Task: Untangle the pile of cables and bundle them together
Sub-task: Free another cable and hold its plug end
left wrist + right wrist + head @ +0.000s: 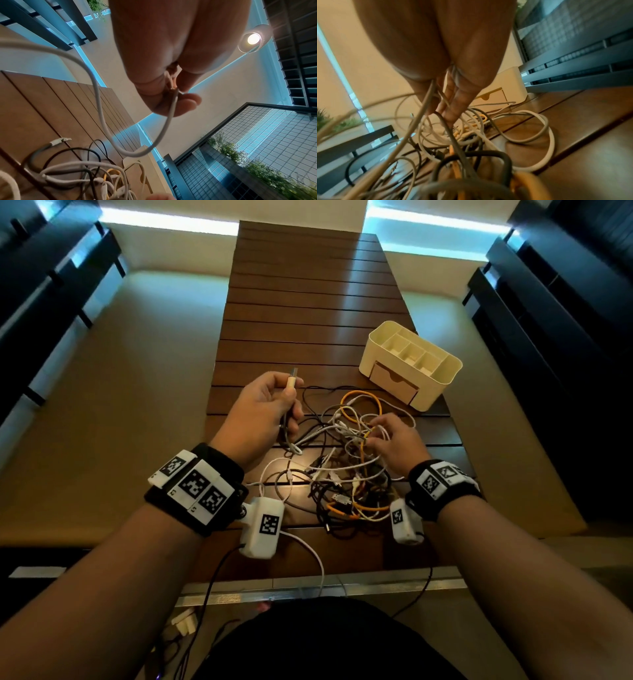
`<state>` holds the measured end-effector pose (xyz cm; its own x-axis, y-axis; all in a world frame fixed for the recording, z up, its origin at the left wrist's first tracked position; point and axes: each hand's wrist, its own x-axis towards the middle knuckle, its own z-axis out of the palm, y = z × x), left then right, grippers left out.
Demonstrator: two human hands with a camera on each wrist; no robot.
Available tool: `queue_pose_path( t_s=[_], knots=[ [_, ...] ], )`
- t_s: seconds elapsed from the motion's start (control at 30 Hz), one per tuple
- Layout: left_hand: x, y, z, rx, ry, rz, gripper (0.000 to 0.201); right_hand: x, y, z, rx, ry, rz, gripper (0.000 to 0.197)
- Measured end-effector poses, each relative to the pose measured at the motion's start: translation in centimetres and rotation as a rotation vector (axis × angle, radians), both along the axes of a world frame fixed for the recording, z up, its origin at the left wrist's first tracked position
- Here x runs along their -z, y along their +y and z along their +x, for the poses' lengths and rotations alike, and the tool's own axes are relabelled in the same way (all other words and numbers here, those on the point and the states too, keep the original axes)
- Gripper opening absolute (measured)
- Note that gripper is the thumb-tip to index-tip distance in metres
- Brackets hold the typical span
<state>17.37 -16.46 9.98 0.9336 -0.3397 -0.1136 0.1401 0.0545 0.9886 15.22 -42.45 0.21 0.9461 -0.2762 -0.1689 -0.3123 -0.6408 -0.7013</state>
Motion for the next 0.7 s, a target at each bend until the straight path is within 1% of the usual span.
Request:
queue_pose_path(
  t_s=[0.1, 0.17, 0.2, 0.23, 0.27, 0.3, 0.33, 0.37, 0.4, 0.43, 0.47, 0.53, 0.57, 0.6, 0.7],
  knots=[
    [0.1, 0.0, 0.0, -0.002, -0.005, 0.007, 0.018, -0.6, -0.3, -0.3, -0.015, 0.020, -0.005, 0.043],
    [0.2, -0.1, 0.0, 0.000, -0.003, 0.003, 0.017, -0.6, -0.6, -0.8, 0.027, 0.003, -0.084, 0.049],
    [0.2, -0.1, -0.1, 0.002, 0.000, 0.002, 0.017, -0.5, -0.7, -1.2, 0.063, -0.039, -0.130, 0.045],
    [0.3, -0.1, -0.2, 0.005, 0.002, 0.005, 0.017, -0.6, -0.6, -1.7, 0.093, -0.106, -0.151, 0.037],
    [0.4, -0.1, -0.3, 0.009, 0.002, 0.014, 0.018, -0.8, -0.4, -2.3, 0.103, -0.158, -0.140, 0.026],
    [0.6, -0.1, -0.4, 0.013, 0.002, 0.023, 0.019, -1.0, -0.2, -2.9, 0.083, -0.174, -0.089, 0.017],
    [0.7, -0.1, -0.6, 0.017, 0.004, 0.030, 0.019, -1.2, 0.1, -3.5, 0.033, -0.137, -0.016, 0.011],
    [0.8, -0.1, -0.7, 0.020, 0.007, 0.035, 0.019, -1.6, 0.4, -4.2, -0.053, -0.046, 0.072, 0.008],
    [0.9, -0.2, -0.8, 0.022, 0.009, 0.038, 0.018, -1.8, 0.8, -4.7, -0.155, 0.085, 0.151, 0.007],
    [1.0, -0.2, -0.8, 0.023, 0.011, 0.041, 0.018, -2.0, 1.1, -5.2, -0.247, 0.232, 0.190, 0.006],
    [1.0, -0.3, -0.9, 0.024, 0.010, 0.044, 0.018, -2.0, 1.2, -5.5, -0.323, 0.372, 0.175, 0.006],
    [0.9, -0.4, -1.0, 0.024, 0.009, 0.049, 0.018, -1.3, 1.5, -6.0, -0.444, 0.586, 0.048, 0.008],
    [0.8, -0.4, -1.1, 0.025, 0.009, 0.049, 0.018, -0.8, 1.7, -6.1, -0.481, 0.640, -0.026, 0.008],
    [0.7, -0.4, -1.2, 0.026, 0.008, 0.047, 0.018, -0.3, 1.7, -6.2, -0.496, 0.648, -0.095, 0.008],
    [0.6, -0.4, -1.5, 0.021, 0.007, 0.049, 0.018, 0.6, 1.7, -6.4, -0.467, 0.505, -0.273, 0.007]
  ],
)
